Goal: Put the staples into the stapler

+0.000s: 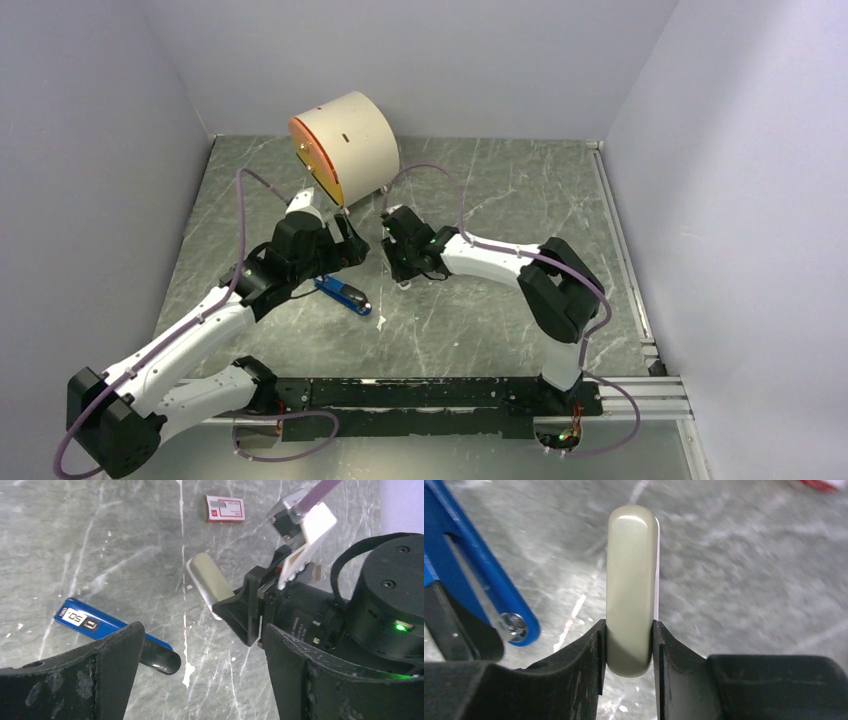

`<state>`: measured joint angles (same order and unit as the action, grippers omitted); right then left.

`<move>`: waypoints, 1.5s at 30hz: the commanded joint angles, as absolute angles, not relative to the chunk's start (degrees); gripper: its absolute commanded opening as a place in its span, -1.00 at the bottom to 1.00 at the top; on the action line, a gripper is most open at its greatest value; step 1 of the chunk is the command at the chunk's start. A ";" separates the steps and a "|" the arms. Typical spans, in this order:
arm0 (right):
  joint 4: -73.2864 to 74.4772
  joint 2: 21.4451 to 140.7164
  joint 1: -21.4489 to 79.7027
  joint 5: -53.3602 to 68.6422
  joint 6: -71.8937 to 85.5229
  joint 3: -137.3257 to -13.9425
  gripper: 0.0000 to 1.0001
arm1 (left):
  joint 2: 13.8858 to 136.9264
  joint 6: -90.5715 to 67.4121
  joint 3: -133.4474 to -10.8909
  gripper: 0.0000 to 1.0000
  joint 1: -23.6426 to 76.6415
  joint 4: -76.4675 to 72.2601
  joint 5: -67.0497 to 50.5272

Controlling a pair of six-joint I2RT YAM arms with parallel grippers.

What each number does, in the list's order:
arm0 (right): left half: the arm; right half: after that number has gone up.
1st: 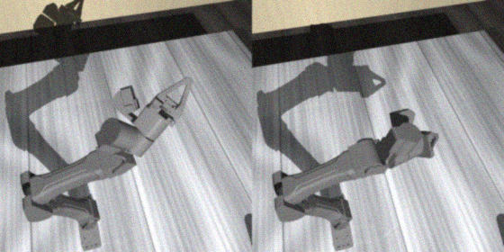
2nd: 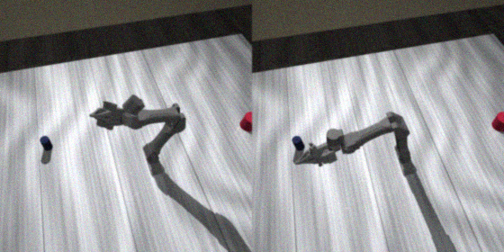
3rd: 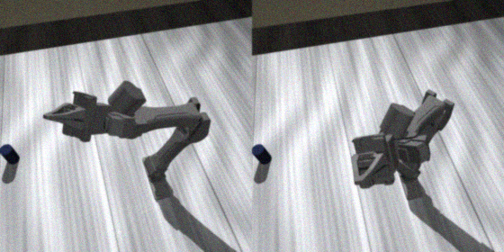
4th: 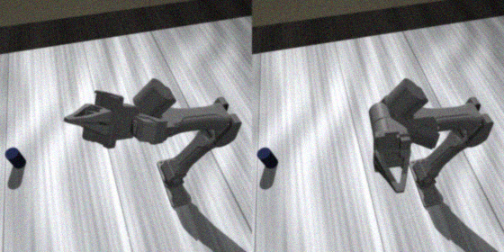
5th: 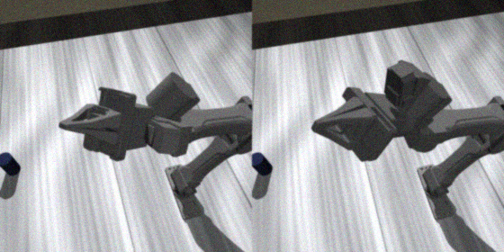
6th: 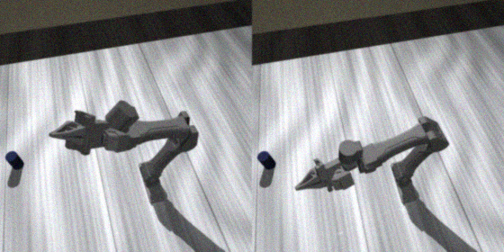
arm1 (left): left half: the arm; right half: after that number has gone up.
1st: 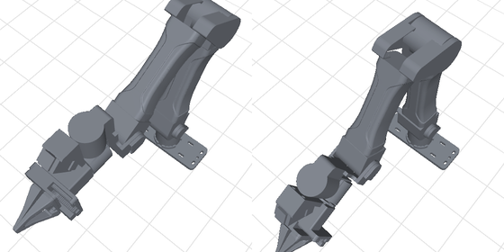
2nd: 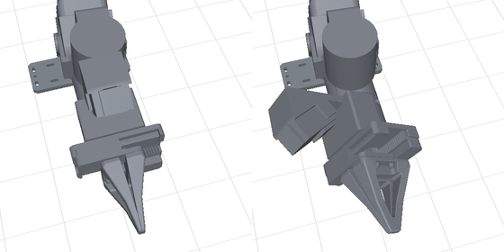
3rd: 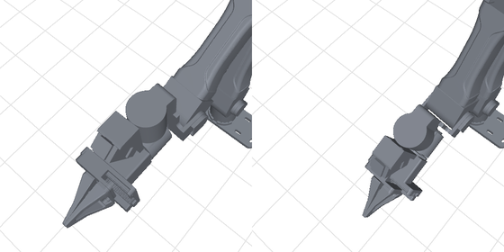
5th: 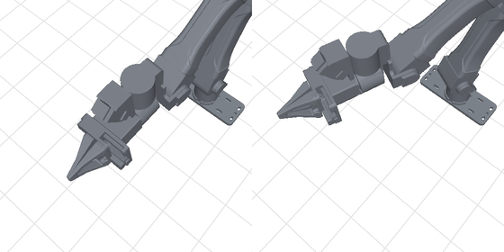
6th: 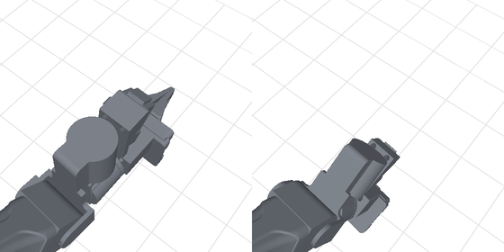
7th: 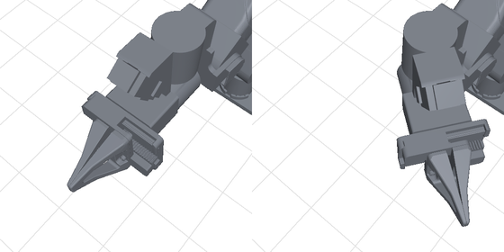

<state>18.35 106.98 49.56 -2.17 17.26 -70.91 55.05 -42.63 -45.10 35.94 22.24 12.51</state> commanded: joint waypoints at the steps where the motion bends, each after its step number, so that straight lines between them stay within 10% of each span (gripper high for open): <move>1: 25.76 102.55 49.45 -15.36 26.77 -67.93 -0.57 | 57.35 -40.90 -44.12 0.83 35.95 17.02 5.99; 12: 33.32 97.02 49.33 -21.94 39.41 -59.73 -0.44 | 65.69 -41.40 -43.71 0.62 37.35 9.80 -2.02; 23: 33.63 94.88 49.00 -19.34 37.74 -61.28 0.14 | 68.86 -41.17 -43.30 0.59 38.21 8.46 -1.69; 37: 31.87 93.92 49.09 -15.35 36.96 -61.74 -0.07 | 74.51 -40.93 -44.26 0.35 38.88 4.44 -5.96; 45: 30.18 93.55 49.13 -15.73 37.68 -60.60 -0.55 | 77.82 -41.30 -42.31 0.20 40.65 0.90 -7.02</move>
<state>32.38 94.26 49.19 -15.18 37.15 -60.45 76.60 -41.76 -43.27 39.46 5.21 -4.82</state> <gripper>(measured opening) 0.363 0.609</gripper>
